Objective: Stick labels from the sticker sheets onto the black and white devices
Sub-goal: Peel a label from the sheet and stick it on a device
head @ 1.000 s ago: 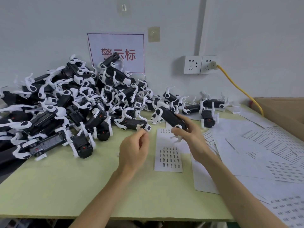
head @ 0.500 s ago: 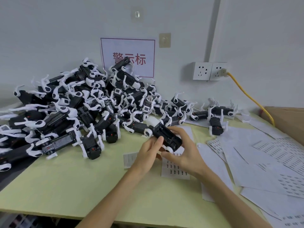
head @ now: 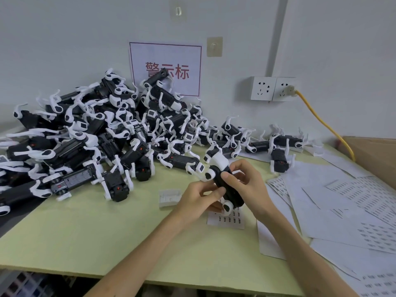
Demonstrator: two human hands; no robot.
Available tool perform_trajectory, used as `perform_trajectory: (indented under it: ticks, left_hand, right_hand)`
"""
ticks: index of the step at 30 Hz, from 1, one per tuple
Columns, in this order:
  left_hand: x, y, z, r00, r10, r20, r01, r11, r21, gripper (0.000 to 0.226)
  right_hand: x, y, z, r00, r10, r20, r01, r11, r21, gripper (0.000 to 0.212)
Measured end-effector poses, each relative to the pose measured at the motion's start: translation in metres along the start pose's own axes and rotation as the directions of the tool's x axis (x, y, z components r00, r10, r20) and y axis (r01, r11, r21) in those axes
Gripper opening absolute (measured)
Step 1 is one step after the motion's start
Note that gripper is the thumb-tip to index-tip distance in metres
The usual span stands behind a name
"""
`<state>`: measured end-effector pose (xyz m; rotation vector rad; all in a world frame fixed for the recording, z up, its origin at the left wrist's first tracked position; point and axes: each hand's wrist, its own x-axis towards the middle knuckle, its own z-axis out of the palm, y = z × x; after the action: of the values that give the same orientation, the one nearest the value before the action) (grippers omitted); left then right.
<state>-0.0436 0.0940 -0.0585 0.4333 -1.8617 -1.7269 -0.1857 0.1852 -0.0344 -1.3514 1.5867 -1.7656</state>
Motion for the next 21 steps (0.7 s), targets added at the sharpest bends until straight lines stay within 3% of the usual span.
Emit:
perform_trajectory:
  ticks: [10, 16, 21]
  left_hand:
    - [-0.002, 0.002, -0.002, 0.999, -0.001, 0.043, -0.001, 0.999, 0.052, 0.024]
    - [-0.001, 0.004, -0.003, 1.000, -0.009, 0.027, 0.010, 0.998, -0.064, 0.024]
    - [0.001, 0.011, -0.009, 0.992, -0.026, -0.126, 0.003, 0.983, -0.183, 0.038]
  right_hand:
    - [0.006, -0.006, -0.016, 0.967, 0.156, 0.201, -0.202, 0.951, 0.235, 0.016]
    - [0.006, -0.002, -0.014, 0.979, 0.089, 0.182, -0.119, 0.981, 0.157, 0.006]
    - [0.005, -0.002, -0.011, 0.981, 0.080, 0.177, -0.091, 0.994, 0.053, 0.038]
